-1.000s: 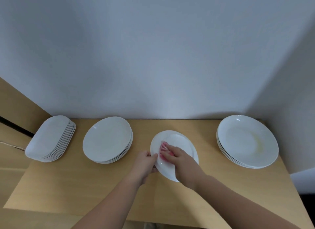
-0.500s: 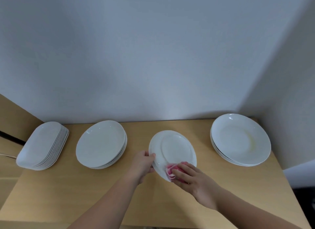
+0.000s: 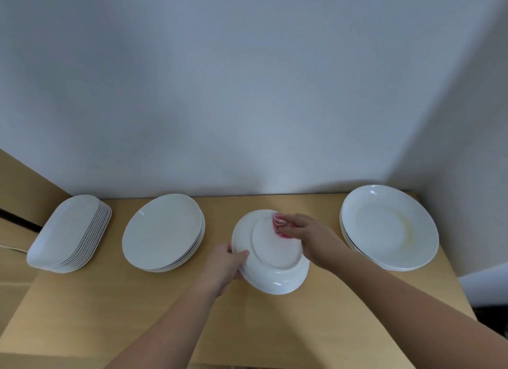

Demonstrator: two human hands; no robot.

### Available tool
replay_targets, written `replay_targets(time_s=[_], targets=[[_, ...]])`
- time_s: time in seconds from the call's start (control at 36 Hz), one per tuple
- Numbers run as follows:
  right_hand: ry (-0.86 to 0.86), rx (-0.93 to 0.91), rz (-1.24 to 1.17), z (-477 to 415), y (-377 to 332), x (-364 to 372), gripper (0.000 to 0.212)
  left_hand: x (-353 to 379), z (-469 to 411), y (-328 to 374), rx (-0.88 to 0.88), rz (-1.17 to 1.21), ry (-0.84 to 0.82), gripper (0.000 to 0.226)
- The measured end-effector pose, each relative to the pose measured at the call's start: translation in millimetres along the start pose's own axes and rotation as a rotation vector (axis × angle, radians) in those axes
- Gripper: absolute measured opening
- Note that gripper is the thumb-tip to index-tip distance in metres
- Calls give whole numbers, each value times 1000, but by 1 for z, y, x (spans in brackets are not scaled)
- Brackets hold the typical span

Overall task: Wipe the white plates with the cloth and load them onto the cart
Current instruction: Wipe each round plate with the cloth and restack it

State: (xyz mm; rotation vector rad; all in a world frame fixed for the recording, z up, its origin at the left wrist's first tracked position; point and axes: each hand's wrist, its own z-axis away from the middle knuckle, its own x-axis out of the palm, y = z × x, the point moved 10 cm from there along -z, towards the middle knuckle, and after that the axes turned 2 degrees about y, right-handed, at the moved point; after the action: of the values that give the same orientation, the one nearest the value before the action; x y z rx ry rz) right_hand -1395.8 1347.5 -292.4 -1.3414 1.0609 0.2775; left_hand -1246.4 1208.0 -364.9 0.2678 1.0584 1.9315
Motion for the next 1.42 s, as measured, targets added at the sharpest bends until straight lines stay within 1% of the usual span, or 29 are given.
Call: replay_targets(time_s=[0.08,0.14,0.17,0.25,0.28,0.31,0.36,0.47,0.56,0.58,0.64,0.72,0.86,1.0,1.11,1.17,1.22,1.31,1.42], targets=[[-15,-19,45,-24,-7,16,57,0,1,3,18,-26,14,13],[-107,0,90,-25,1,33,61,1,2,4,25,-40,25,13],[-151,42,105,-20,12,41,60,1,2,5,22,-43,32,13],[-101,114,75,5,31,41,44,-1,2,4,7,-36,47,20],[-93,102,95,15,31,40,44,-1,1,4,6,-43,48,23],[-104,92,114,24,32,42,45,0,1,3,6,-48,47,25],[-122,113,74,44,35,46,48,0,0,2,5,-47,48,24],[-165,29,59,69,18,50,60,-1,-2,3,22,-65,62,17],[-108,45,66,79,16,42,54,0,-2,2,25,-76,66,20],[-74,67,61,82,18,38,50,0,-2,1,24,-79,67,22],[-25,169,37,91,27,36,44,0,-3,-1,22,-81,73,24],[7,329,-19,101,42,41,46,2,-4,-1,32,-62,78,17],[-35,388,-34,110,35,64,43,4,1,-2,41,-64,84,14],[-155,309,-9,113,24,69,41,4,3,-5,18,-33,90,13],[-333,138,34,113,5,75,36,7,4,-6,-4,9,76,19],[-368,86,47,112,-1,70,36,9,4,-6,-16,46,60,25],[-344,72,56,109,-4,57,40,12,5,-5,-39,119,44,26],[-260,71,92,100,-5,29,48,21,8,0,-64,263,2,20],[-182,62,132,83,-12,-3,44,29,14,13,-34,338,-20,13]])
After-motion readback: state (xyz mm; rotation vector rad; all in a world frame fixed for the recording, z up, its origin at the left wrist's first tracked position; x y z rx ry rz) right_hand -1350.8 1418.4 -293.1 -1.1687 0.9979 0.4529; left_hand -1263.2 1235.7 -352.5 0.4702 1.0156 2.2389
